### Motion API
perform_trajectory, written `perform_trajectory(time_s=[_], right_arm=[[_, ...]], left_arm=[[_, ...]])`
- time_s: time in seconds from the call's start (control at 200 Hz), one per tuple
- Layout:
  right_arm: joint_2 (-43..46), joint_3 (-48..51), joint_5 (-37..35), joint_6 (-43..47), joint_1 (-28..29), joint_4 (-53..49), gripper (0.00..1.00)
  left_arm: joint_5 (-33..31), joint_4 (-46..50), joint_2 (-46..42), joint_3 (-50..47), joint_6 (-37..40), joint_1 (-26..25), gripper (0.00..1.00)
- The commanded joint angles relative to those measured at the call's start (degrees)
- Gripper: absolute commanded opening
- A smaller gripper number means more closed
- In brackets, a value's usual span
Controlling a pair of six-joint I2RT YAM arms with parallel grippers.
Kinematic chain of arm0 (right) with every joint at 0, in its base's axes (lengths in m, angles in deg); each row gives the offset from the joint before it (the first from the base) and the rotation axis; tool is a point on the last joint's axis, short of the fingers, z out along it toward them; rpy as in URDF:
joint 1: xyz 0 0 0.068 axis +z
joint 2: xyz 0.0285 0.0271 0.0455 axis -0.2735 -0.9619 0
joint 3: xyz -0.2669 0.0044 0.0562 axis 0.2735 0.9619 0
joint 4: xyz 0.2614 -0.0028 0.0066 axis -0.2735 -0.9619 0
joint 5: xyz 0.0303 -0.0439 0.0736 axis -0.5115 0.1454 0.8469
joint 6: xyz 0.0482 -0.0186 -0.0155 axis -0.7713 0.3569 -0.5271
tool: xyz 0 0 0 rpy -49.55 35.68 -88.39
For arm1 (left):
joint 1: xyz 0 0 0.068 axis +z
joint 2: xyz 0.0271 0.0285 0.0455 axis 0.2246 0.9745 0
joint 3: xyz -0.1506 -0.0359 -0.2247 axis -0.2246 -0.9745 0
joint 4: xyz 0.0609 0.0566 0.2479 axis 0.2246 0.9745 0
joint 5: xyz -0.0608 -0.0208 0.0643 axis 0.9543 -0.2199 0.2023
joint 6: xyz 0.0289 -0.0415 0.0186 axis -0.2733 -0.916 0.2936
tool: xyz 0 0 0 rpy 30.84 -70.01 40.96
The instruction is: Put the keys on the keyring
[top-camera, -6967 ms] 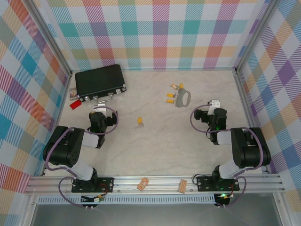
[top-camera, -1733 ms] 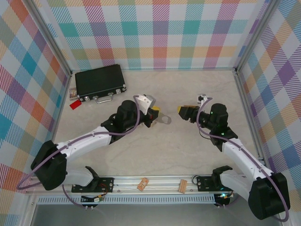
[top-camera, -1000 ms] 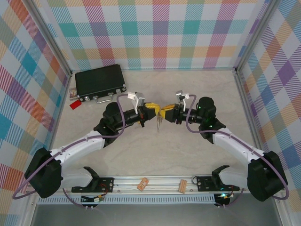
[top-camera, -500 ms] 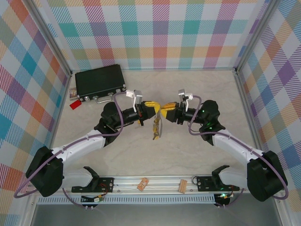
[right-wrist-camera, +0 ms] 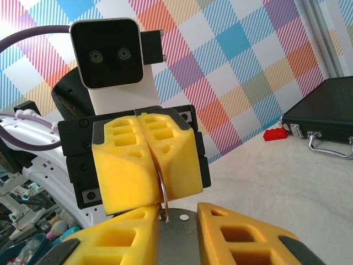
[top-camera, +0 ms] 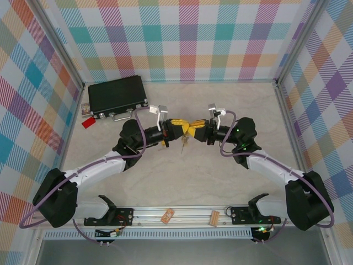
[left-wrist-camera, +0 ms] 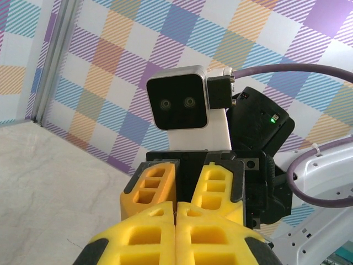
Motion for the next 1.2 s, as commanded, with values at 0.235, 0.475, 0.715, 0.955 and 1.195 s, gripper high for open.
perform_trajectory(time_s=[0.235,0.475,0.715,0.955,1.195], right_arm=[[0.3,-0.2,0.8,-1.0,-0.1,4.8,0.00],[2.3,0.7,-1.4,1.7,-0.1,1.5,0.00],[3.5,1.1,-2.3,3.1,-0.1,-0.1,0.00],[3.4,1.0,-2.6,2.8,-0.1,0.3,0.00],[5.2,1.9,-3.6,1.5,0.0,1.4,0.00]], left_arm=[[2.4,-5.2,1.4,1.3,-2.8,0.2,0.03],[-0.5,-2.3,-2.3,0.3,-3.8,2.9,0.35],[-3.5,-0.1,-7.6,-3.6,-2.5,5.1,0.39],[-0.8,0.6,-7.4,-4.3,-2.3,5.1,0.37],[-0.4,1.8,-7.7,-4.2,-2.3,5.1,0.37]])
